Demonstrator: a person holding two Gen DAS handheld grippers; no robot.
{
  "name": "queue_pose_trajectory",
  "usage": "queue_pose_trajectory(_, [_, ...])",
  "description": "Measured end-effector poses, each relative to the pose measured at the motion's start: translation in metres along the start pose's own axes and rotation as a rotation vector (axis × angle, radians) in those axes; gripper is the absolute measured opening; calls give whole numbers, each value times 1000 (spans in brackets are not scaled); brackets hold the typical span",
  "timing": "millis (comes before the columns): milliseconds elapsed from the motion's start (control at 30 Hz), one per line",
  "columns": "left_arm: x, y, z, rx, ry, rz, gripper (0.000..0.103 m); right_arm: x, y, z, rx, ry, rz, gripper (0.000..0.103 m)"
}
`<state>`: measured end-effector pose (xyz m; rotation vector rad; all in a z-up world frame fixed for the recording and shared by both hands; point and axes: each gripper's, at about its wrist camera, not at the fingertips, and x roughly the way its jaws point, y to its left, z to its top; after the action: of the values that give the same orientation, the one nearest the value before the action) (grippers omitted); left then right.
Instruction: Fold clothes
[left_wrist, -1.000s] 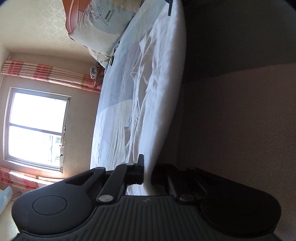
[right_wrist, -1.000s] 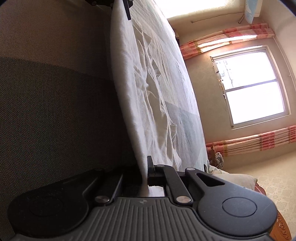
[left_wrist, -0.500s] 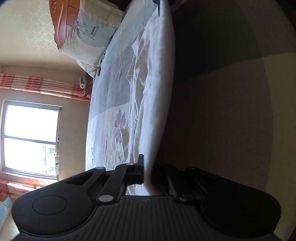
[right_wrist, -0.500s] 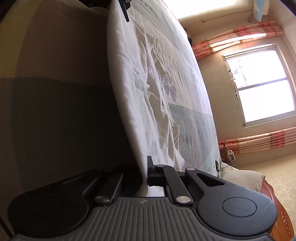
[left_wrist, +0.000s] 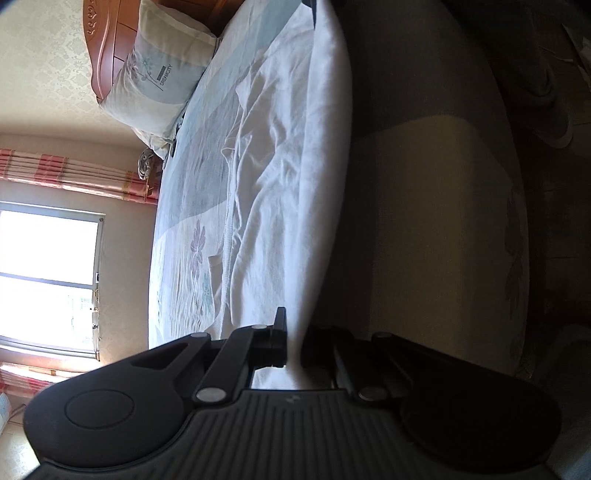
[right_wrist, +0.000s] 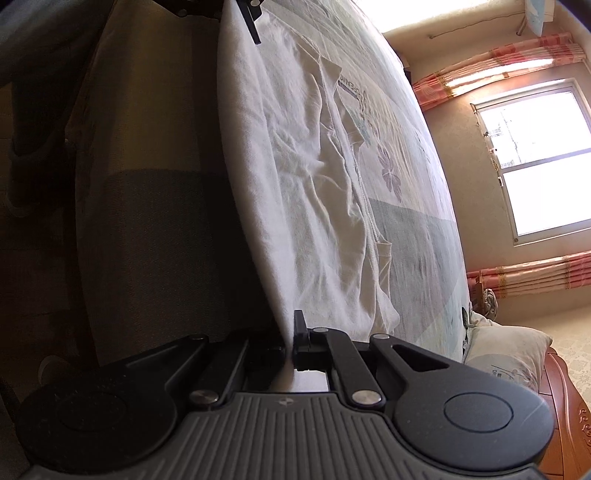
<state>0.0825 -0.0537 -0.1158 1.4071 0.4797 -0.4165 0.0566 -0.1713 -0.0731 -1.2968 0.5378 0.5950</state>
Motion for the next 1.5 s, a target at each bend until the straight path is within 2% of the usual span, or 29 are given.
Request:
queue_pose_trajectory(233, [-17,-7,-1,-29,-1,-28,1,-4,5,-13,71,-10,49,7])
queue_pose_trajectory(300, [-23,-11,-4,-41,4,-60,3,-3,3,-16,86,-15,72,7])
queue_pose_trajectory(367, [-32,-11,-10,-58,7,-106,10,-3,4,-19,99,-11,97,9])
queue_pose_trajectory(500, [-65,-2,-36,-112,41,-162,10,-15,0,-32,122,3,141,13])
queue_pose_trajectory(633, [-86,34,-66,-274,92,-179,11,-46,-5,-51,124,-10,195,16])
queue_pose_trajectory(700, [-83,56,-76,-386,99,-150,11,-54,-15,-56,154,-25,192,16])
queue_pose_trajectory(767, [-74,70,-79,-495,91,-155,12,-58,-28,-57,202,-43,177,17])
queue_pose_trajectory(800, [-66,75,-79,-562,81,-180,16,-55,-37,-55,248,-65,165,20])
queue_pose_trajectory(833, [-58,79,-79,-624,71,-209,16,-51,-45,-53,294,-85,155,21])
queue_pose_trajectory(900, [-42,74,-79,-702,54,-301,18,-34,-60,-45,406,-114,169,24])
queue_pose_trajectory(1000, [-30,57,-82,-722,99,-382,19,-15,-60,-36,496,-134,203,24])
queue_pose_trajectory(1067, [-30,47,-92,-731,136,-404,18,-4,-48,-36,493,-88,203,24])
queue_pose_trajectory(1100, [-34,48,-98,-744,146,-411,20,1,-41,-41,501,-56,215,24])
queue_pose_trajectory(1167, [-43,50,-109,-768,163,-418,24,2,-35,-56,534,-49,229,25])
queue_pose_trajectory(1233, [-51,61,-110,-776,140,-363,30,-2,-41,-69,593,-48,239,26])
queue_pose_trajectory(1267, [-53,69,-109,-782,119,-338,34,-3,-45,-74,623,-36,243,32])
queue_pose_trajectory(1300, [-53,78,-106,-801,88,-319,46,-4,-50,-78,650,-29,246,38])
queue_pose_trajectory(1333, [-50,86,-103,-828,61,-306,55,-2,-57,-77,670,-39,239,40])
queue_pose_trajectory(1433, [-24,108,-86,-916,-1,-295,58,6,-81,-70,755,-90,218,43])
queue_pose_trajectory(1500, [1,115,-79,-1000,-17,-317,58,17,-96,-60,825,-141,204,46])
